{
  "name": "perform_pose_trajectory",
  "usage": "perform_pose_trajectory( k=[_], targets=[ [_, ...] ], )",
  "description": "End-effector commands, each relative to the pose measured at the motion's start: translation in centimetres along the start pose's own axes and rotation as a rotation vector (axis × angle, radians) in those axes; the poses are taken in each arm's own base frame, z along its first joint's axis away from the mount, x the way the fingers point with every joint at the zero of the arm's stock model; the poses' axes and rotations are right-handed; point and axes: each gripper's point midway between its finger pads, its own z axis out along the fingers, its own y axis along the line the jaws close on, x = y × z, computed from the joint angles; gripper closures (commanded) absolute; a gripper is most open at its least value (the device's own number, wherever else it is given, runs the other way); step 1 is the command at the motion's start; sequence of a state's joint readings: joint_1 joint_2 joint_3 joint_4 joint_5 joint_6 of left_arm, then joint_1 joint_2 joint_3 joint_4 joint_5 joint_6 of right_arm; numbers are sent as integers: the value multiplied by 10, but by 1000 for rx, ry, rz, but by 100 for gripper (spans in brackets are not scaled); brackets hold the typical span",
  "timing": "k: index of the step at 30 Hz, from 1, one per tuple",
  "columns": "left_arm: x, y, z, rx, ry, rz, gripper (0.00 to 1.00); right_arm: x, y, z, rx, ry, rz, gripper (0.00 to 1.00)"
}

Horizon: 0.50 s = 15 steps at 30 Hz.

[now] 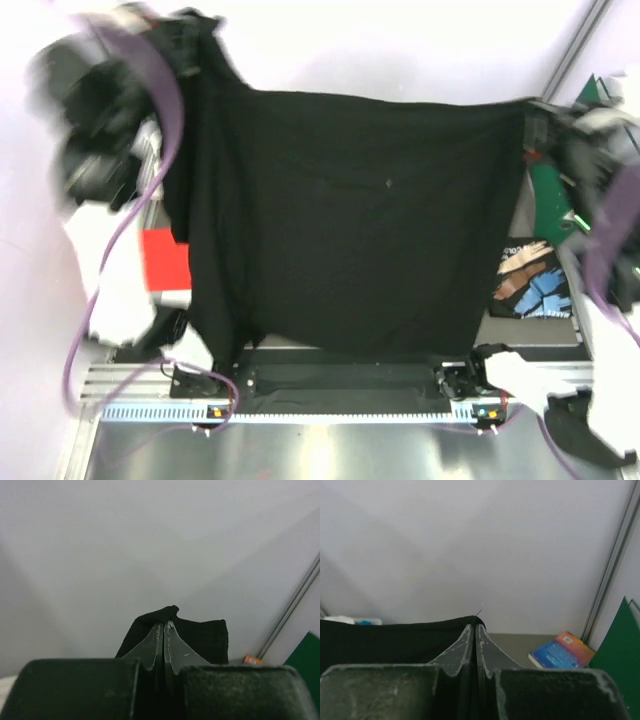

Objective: Fold and stack the t-shirts
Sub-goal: Flatten the tshirt out

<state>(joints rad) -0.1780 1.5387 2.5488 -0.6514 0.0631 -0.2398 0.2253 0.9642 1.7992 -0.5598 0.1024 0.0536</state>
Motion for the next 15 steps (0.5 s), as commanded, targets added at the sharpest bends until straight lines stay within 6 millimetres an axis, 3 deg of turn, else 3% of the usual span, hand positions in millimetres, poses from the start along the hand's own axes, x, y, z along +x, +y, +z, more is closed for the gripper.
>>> perform_pose_trajectory(
  k=[1, 2, 3, 4, 5, 6, 7, 8, 9, 10, 11, 12, 13, 14, 15],
  targets=[
    [164, 36, 77, -49, 363, -67, 100, 78, -9, 77, 56, 130, -31, 100],
    [186, 42, 83, -56, 408, -72, 100, 105, -12, 88, 59, 177, -30, 100],
    [223, 51, 94, -70, 477, -80, 100, 121, -10, 98, 30, 204, -16, 100],
    [250, 56, 97, -75, 532, -91, 100, 153, -23, 115, 51, 267, 5, 100],
    [286, 61, 103, -75, 595, -106, 100, 176, -21, 126, 10, 288, 23, 100],
    [308, 65, 105, -74, 637, -117, 100, 195, -27, 135, 11, 320, 36, 100],
    [329, 69, 107, -78, 670, -120, 100, 233, -39, 151, 35, 385, 46, 100],
    [366, 75, 110, -72, 735, -137, 100, 253, -43, 160, 24, 406, 51, 100],
    [384, 80, 111, -82, 766, -137, 100, 297, -52, 173, 38, 483, 53, 100],
    [400, 84, 114, -86, 786, -134, 100, 319, -61, 179, 50, 520, 60, 100],
    [439, 94, 112, -101, 857, -149, 100, 330, -62, 189, 25, 546, 78, 100],
    [455, 99, 111, -110, 885, -149, 100, 379, -69, 197, 33, 639, 94, 100],
    [463, 102, 114, -115, 892, -153, 100, 395, -70, 204, 26, 668, 102, 100],
    [493, 110, 109, -136, 947, -164, 100, 397, -71, 216, 20, 672, 98, 100],
    [503, 114, 108, -149, 961, -165, 100, 431, -77, 221, 32, 725, 98, 100]
  ],
)
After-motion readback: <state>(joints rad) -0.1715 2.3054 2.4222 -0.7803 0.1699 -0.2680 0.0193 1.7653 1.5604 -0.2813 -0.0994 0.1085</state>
